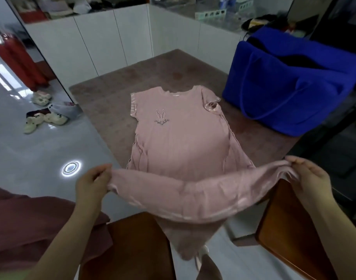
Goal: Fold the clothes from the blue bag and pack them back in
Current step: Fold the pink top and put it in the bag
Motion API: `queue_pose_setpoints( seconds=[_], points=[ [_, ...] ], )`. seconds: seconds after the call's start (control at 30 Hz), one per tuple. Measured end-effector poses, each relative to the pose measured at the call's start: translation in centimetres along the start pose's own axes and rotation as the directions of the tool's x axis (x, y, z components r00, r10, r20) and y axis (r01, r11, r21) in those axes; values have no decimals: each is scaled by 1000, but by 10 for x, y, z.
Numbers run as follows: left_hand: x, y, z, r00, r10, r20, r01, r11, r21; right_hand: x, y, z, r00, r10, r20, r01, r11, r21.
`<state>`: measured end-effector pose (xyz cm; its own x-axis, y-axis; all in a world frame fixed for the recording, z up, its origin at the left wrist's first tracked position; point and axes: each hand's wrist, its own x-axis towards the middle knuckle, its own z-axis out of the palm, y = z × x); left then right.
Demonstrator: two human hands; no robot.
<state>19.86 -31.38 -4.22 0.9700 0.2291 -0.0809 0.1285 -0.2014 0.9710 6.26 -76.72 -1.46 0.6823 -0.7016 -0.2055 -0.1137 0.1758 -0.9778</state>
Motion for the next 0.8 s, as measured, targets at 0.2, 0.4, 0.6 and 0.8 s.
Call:
queue_pose_setpoints(
  seconds=[0.2,0.4,0.6,0.8],
  points=[
    [61,26,40,992,74,-104,-77,997,-25,68,-35,53,998,-64,-26,64,998,-3],
    [146,56,81,973,165,-162,-154,985,82,153,-69,126,986,-160,41,164,977,-135],
    [252,73,132,960,200,-197,-176,975,133,261,-77,216,970,-223,101,238,957,-168],
    [345,62,184,989,135,-53,-130,987,93,349,-48,282,929,-114,352,262,874,-409]
  ],
)
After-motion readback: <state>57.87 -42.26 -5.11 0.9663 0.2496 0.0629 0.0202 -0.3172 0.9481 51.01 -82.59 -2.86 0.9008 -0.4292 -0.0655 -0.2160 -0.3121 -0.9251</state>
